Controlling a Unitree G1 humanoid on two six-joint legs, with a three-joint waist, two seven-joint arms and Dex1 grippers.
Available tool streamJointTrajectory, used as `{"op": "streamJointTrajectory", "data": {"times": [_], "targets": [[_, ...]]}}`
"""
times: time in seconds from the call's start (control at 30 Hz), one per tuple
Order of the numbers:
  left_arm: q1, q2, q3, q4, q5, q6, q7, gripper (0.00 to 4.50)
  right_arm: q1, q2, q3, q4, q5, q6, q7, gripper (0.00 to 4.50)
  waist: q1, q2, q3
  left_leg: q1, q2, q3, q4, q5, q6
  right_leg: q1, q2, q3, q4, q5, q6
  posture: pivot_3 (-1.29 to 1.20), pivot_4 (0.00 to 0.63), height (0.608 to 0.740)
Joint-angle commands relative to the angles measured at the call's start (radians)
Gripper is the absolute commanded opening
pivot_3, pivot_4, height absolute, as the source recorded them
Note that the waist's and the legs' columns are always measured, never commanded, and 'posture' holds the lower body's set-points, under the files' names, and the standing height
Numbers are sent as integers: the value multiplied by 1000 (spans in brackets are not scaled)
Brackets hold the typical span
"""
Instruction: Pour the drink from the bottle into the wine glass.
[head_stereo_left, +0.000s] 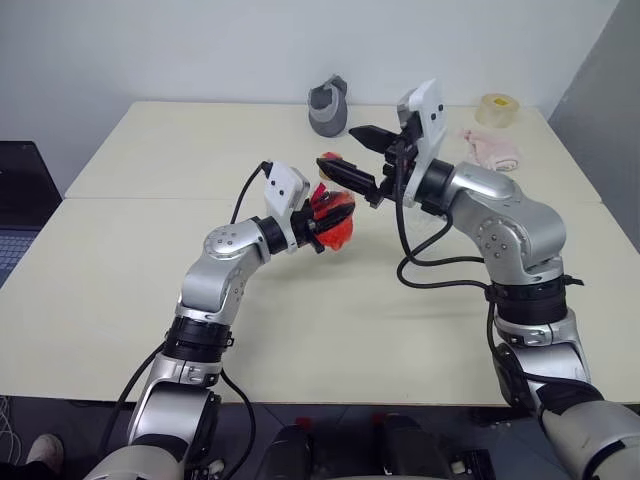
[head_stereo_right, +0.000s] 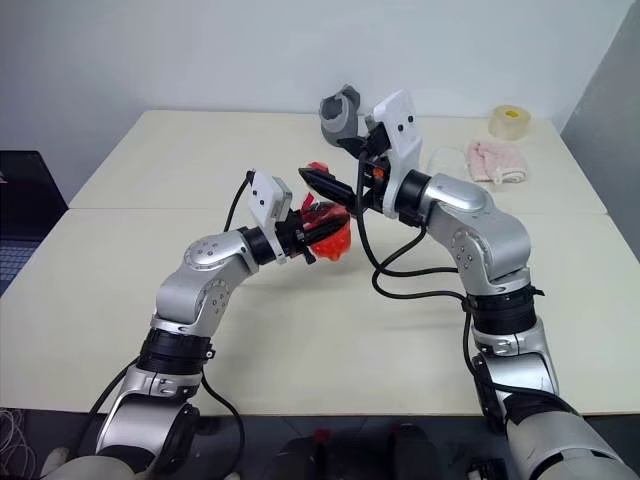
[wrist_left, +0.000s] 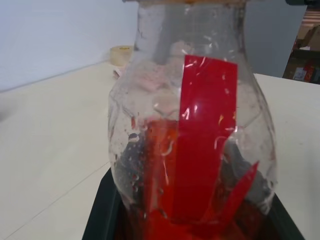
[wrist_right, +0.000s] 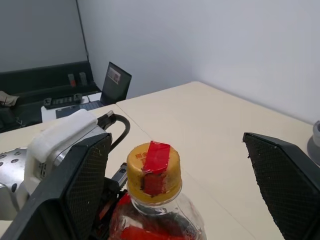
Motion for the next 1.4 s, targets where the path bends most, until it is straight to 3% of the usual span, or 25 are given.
{"op": "streamJointTrajectory", "data": {"times": [0.03,0.33,0.7,1.1,1.4], "targets": [[-12,-11,10,-36,-2,-24,-4,1402,-27,14,1,-28,-9,-37,-7,4485,-2,0,0,0,0,0,0,0,0,0,0,0,0,0,0,0,150,740],[-5,-11,17,-68,-12,-4,-1,1402,-31,37,12,0,-41,-74,-5,4485,-9,0,0,0,0,-1,0,0,0,0,0,0,0,0,0,0,150,740],[76,57,53,-226,-62,94,-8,1402,12,-71,-23,-27,-41,-42,43,4485,-12,0,0,0,0,-1,0,0,0,0,0,0,0,0,0,0,150,740],[171,143,115,-416,-178,233,-9,1402,149,-273,-97,-254,242,133,271,4485,-9,0,0,0,1,0,0,-1,2,1,-1,0,-1,0,0,0,150,740],[114,87,73,-368,-165,206,9,1402,25,-118,-38,-152,228,63,213,4485,-8,0,0,1,1,-1,0,-1,2,2,2,0,0,0,0,0,150,740]]}}
